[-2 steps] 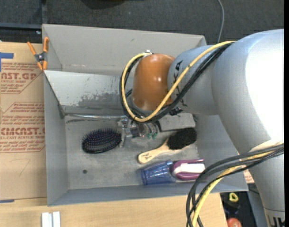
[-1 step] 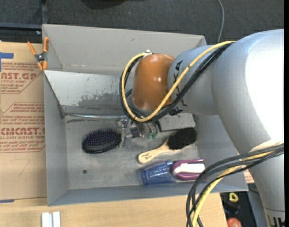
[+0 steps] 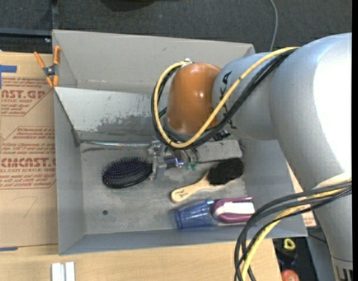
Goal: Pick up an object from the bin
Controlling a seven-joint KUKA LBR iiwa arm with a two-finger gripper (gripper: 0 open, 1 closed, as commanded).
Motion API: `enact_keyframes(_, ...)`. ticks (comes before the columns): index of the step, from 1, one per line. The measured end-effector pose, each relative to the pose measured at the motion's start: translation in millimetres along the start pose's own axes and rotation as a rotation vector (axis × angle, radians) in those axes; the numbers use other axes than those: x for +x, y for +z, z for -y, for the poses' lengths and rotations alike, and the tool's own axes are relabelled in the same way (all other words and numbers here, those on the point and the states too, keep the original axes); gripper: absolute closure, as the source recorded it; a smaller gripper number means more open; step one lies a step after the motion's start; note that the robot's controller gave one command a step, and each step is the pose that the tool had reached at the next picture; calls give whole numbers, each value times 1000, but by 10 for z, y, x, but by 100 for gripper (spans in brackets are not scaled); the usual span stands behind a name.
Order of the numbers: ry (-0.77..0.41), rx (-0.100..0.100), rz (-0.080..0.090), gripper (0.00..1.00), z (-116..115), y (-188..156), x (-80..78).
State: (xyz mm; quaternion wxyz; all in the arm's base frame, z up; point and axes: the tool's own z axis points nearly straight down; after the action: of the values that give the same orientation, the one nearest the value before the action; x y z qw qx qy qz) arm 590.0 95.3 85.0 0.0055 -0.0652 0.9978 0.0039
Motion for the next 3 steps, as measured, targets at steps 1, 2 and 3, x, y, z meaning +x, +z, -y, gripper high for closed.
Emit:
enact_keyframes(1,-7,0,-4,100,38,61,11)
enact_keyframes(2,-7,-1,0,100,18,126,59)
enact_keyframes(3,-7,-1,0,100,18,126,59)
